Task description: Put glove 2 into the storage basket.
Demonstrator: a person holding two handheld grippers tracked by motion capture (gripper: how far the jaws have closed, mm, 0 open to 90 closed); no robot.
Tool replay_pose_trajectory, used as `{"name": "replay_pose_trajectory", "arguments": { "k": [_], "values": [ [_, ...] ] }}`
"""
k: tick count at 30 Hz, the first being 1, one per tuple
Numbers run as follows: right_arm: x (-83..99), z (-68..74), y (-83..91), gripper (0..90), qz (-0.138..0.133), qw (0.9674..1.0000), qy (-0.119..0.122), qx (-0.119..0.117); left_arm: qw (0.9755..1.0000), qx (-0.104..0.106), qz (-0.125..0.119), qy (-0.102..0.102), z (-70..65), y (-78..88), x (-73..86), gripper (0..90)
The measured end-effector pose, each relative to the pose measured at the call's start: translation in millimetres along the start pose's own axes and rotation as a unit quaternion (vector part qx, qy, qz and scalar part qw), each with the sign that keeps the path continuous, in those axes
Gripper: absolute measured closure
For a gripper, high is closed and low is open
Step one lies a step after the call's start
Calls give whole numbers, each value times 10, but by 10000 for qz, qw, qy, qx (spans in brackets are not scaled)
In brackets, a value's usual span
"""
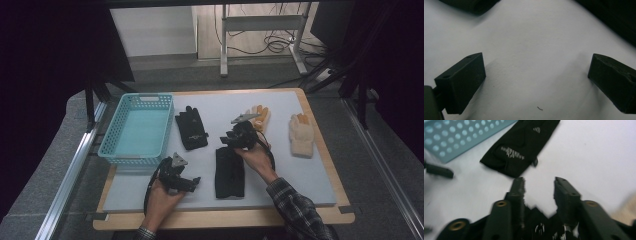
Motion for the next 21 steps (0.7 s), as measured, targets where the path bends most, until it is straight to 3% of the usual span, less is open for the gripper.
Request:
{"name": "replay_pose_trajectory", "arguments": {
  "k": [3, 7, 9, 11, 17, 20, 21],
  "values": [
    [-163, 64, -197, 681, 47, 9999, 121, 4, 10000, 4, -13, 1, 0, -2, -1, 17],
    [-262, 150, -377, 685, 118, 9997, 206, -71, 10000, 1, -15, -1, 0, -2, -1, 18],
    [-273, 164, -414, 685, 125, 9996, 258, -62, 10000, 5, -23, 6, -2, -3, -2, 18],
    [-292, 238, -597, 683, 180, 9989, 427, -17, 10000, 2, -14, 0, -1, -2, -1, 18],
    [-285, 291, -867, 685, 356, 9978, 563, 76, 10000, 4, -24, 3, -2, -2, -2, 18],
    [-274, 287, -942, 727, 426, 9975, 563, 90, 10000, 6, -24, 1, -2, -2, -2, 18],
    [-262, 291, -978, 808, 416, 9977, 529, -24, 10000, 6, -24, 0, -2, -2, -1, 18]
  ]
}}
Point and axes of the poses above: each handheld gripper's, and its own axes: y roughly backward along the jaws, x roughly out of its underside, z roughly to its left, the point moved 8 cm from there along -y, roughly forward along the jaws, and after that the axes turned 12 degrees about x, right-handed, at the moved point
